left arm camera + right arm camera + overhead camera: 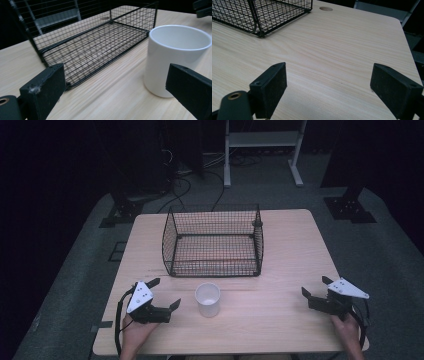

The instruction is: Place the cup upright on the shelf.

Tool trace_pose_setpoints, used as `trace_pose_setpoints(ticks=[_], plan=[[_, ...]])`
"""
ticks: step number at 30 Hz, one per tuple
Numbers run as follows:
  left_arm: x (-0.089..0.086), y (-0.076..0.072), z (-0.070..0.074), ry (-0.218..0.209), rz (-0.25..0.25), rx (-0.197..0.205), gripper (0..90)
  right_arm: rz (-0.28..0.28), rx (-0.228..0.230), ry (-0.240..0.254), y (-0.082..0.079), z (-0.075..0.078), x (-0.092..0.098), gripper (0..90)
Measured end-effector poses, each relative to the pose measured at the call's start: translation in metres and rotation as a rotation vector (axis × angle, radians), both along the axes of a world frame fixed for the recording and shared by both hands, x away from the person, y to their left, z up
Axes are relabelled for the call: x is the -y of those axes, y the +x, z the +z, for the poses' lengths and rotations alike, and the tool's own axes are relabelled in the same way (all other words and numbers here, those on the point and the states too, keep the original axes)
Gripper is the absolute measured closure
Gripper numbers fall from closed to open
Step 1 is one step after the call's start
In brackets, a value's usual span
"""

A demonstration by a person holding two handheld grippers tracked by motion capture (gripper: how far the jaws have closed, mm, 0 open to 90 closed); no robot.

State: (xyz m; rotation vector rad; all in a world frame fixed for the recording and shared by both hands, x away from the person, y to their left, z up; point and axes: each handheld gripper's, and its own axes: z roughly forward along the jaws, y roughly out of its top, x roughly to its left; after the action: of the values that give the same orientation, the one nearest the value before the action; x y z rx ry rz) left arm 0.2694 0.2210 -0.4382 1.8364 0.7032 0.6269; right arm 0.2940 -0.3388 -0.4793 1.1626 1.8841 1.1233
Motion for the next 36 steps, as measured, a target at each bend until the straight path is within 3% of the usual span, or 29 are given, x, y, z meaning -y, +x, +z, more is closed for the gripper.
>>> trace_pose_setpoints(ticks=[10, 15, 36], plan=[[0.013, -0.003, 0.007, 0.008, -0.065, 0.004, 2.2, 0.000, 0.000, -0.003, 0.000, 0.000, 0.000, 13.1], [0.018, -0.003, 0.007, 0.003, -0.122, -0.016, 2.2, 0.001, 0.001, -0.004, 0.000, 0.000, 0.000, 13.1], [0.040, -0.005, 0.009, 0.047, -0.207, -0.037, 2.3, 0.001, 0.001, -0.007, 0.000, 0.000, -0.001, 13.1]])
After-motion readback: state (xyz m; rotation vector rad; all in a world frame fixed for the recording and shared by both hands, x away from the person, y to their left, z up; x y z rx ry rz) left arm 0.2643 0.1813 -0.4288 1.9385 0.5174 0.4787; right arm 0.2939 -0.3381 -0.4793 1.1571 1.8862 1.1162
